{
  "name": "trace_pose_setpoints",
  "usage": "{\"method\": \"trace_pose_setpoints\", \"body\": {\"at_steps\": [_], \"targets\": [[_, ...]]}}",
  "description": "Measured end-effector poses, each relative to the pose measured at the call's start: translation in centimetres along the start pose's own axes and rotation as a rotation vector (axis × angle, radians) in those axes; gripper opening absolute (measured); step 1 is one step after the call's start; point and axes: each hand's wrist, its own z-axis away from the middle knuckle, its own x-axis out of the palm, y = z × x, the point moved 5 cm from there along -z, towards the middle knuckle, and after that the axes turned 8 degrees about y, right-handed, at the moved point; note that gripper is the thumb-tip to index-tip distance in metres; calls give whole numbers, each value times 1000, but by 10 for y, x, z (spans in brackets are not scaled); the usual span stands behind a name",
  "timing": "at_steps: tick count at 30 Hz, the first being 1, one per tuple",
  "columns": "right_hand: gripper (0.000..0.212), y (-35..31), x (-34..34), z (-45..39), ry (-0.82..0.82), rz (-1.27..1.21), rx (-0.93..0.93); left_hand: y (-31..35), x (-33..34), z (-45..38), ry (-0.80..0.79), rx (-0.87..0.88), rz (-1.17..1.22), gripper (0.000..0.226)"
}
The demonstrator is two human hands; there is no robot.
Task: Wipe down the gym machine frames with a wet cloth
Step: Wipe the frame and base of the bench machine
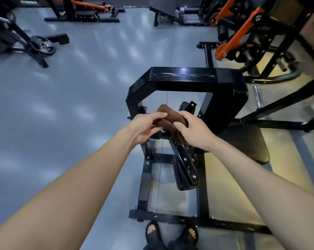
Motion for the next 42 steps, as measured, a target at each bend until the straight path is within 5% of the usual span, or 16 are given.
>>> {"method": "trace_pose_setpoints", "body": {"at_steps": [5,8,11,16,20,23,28,31,35,37,42], "targets": [[29,3,-5,2,164,66,7,-8,26,-1,-60,-45,23,42],[34,-6,-6,9,279,411,-114,-4,37,0,5,59,43,45],[56,-13,0,12,250,613,-283,0,41,-1,73,78,56,32],[102,-7,4,5,252,805,-251,9,50,-1,53,35,124,31],[85,-8,-4,-13,266,856,-350,15,52,6,23,21,128,28],[92,-7,-15,-18,221,817,-381,25,46,2,47,82,-43,29],[77,-14,-23,-11,196,664,-269,44,54,-13,38,173,-177,40],[66,-25,-35,-28,255,659,-237,63,54,-18,96,336,-250,41],[56,-39,-63,-48,493,512,-114,114,24,-22,460,950,-791,39],[52,-41,-70,-54,627,452,-15,128,7,-44,451,1102,-1006,56],[42,-22,-80,-63,892,113,315,135,-20,-110,107,914,-1149,132]]}}
